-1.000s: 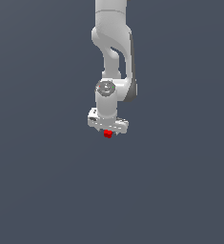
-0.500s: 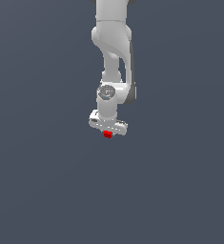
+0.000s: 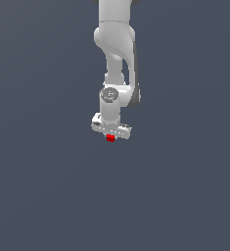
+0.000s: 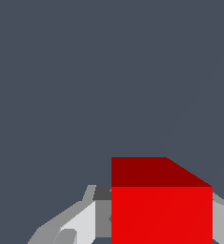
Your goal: Pick up the red cube and move it to a goal position.
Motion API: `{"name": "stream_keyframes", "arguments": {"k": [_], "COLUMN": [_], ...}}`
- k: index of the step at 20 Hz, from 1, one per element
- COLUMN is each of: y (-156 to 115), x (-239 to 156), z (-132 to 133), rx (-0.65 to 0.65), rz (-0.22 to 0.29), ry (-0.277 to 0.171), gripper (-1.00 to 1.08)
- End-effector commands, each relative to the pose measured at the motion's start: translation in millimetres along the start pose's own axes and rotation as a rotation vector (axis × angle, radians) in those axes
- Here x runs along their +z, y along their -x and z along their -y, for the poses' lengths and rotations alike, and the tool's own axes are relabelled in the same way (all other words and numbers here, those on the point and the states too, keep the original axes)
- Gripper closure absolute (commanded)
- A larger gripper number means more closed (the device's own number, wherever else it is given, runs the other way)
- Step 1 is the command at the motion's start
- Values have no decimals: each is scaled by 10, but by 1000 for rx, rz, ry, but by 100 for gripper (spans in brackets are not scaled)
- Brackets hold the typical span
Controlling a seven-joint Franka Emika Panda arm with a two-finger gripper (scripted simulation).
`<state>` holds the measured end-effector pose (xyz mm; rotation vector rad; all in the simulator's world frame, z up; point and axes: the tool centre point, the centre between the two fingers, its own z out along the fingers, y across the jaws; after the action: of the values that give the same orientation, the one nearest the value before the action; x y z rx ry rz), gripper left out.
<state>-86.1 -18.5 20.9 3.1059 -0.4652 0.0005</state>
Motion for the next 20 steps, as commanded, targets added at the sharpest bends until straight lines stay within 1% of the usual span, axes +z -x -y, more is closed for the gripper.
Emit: {"name": "stream_keyframes", "arguments": {"k": [1,5,10,15,20], "y": [-1,-18,-69,-155,-273], "x": [-3,-68,-269,-597,-1047], "z": [0,9,37,78,138], "rx": [0,0,0,1,1], "rz": [0,0,0,0,0], "ry": [0,0,0,0,0], "gripper": [108,108,108,108,108]}}
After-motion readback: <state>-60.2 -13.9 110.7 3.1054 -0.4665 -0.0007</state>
